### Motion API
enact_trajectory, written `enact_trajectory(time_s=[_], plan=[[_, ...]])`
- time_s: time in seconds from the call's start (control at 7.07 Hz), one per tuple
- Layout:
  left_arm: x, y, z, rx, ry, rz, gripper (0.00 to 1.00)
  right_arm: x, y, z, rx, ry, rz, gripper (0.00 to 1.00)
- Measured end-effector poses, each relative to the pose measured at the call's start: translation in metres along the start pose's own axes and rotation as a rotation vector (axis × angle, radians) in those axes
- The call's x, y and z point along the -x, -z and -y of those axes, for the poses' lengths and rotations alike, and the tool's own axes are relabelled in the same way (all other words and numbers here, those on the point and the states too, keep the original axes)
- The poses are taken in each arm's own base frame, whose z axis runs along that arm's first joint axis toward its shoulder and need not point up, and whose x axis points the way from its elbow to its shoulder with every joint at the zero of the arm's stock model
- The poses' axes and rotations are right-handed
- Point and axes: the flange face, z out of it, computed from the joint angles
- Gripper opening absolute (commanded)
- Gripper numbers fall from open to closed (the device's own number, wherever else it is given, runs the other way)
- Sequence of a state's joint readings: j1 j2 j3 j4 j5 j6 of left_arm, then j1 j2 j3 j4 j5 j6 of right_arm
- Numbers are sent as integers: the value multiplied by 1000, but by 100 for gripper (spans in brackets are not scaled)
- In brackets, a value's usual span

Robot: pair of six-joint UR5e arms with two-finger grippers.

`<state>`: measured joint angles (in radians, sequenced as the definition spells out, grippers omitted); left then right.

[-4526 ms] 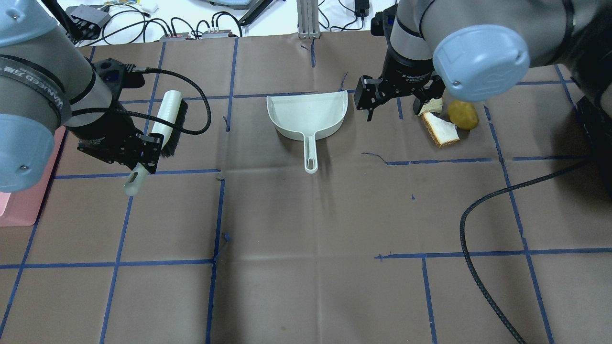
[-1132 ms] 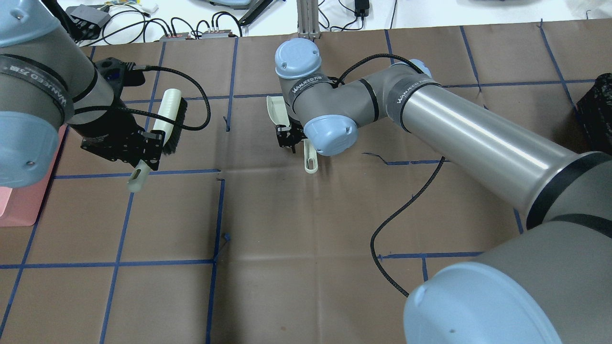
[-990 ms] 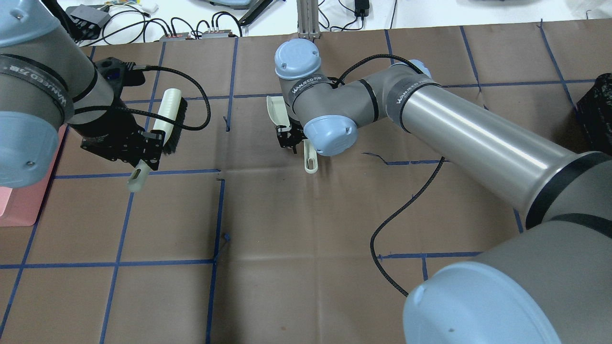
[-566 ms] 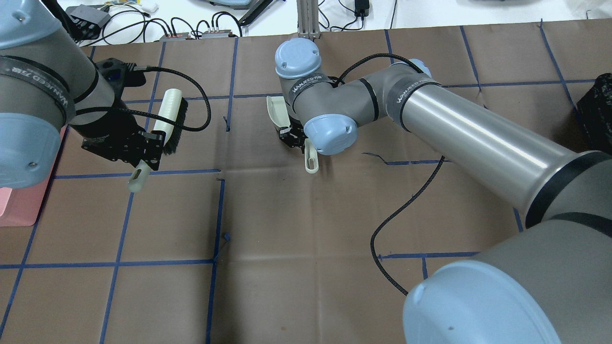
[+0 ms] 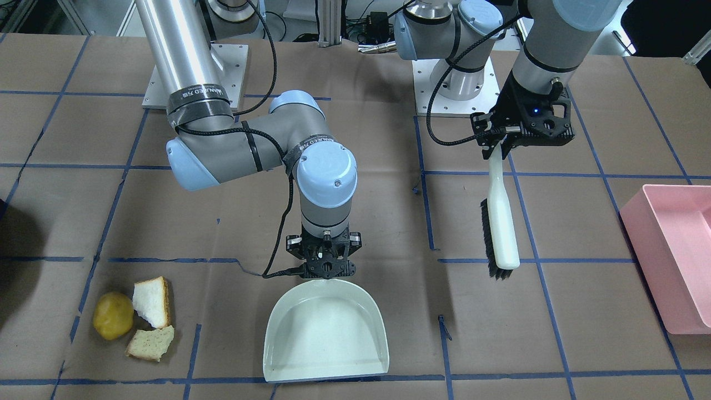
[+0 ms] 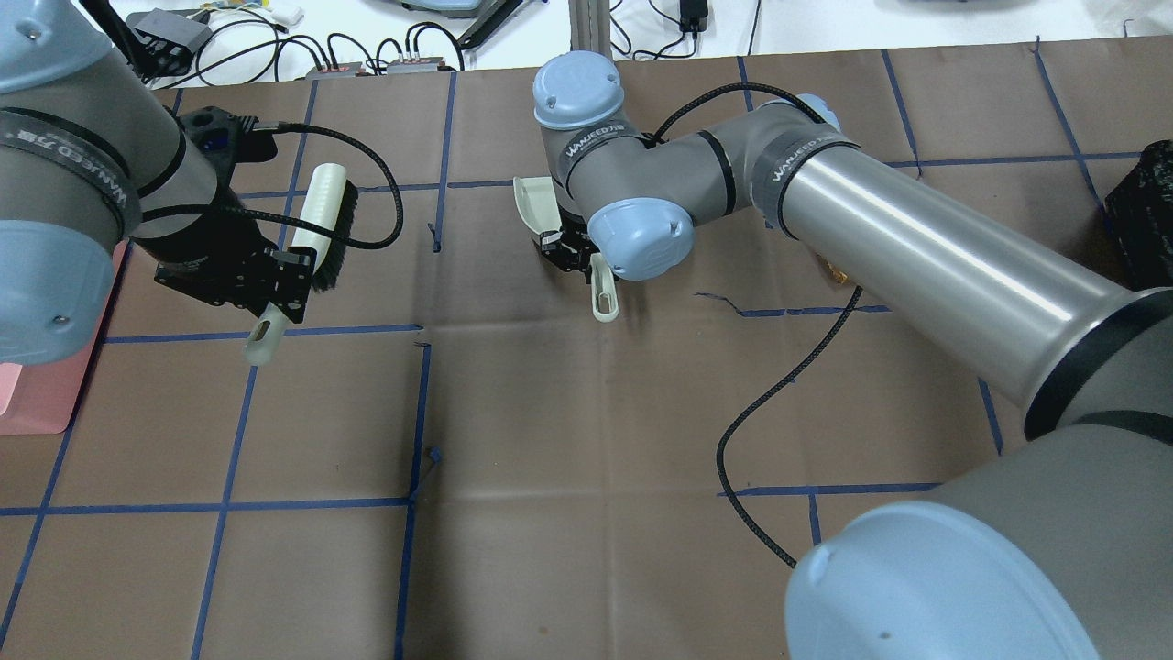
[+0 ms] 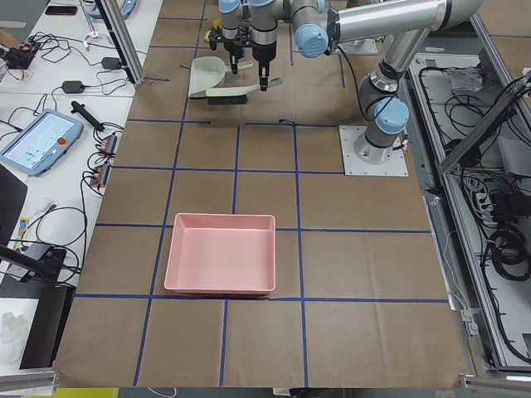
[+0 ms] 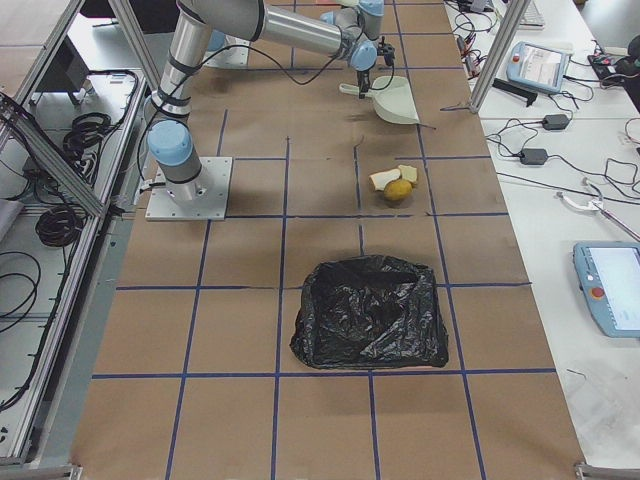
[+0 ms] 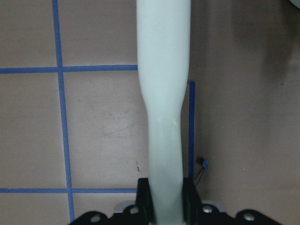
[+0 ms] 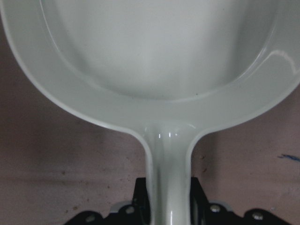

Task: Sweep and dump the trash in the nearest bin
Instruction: 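Carry the dustpan with the right gripper past the trash, setting it down beyond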

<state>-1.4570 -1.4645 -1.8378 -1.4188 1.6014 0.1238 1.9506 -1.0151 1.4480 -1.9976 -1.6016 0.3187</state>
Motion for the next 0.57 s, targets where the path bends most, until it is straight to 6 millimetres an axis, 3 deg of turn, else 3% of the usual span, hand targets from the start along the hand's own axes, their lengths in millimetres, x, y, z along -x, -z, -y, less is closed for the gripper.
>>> enact_trajectory(time_s=[0.28,0.57], plan=[[-1,-3,0,5,0,-3,0,-20,37,11,31,9,-4,2],[-4,-3,-3,13,-6,-1,0,-52,64,16,49,82,-6,1]])
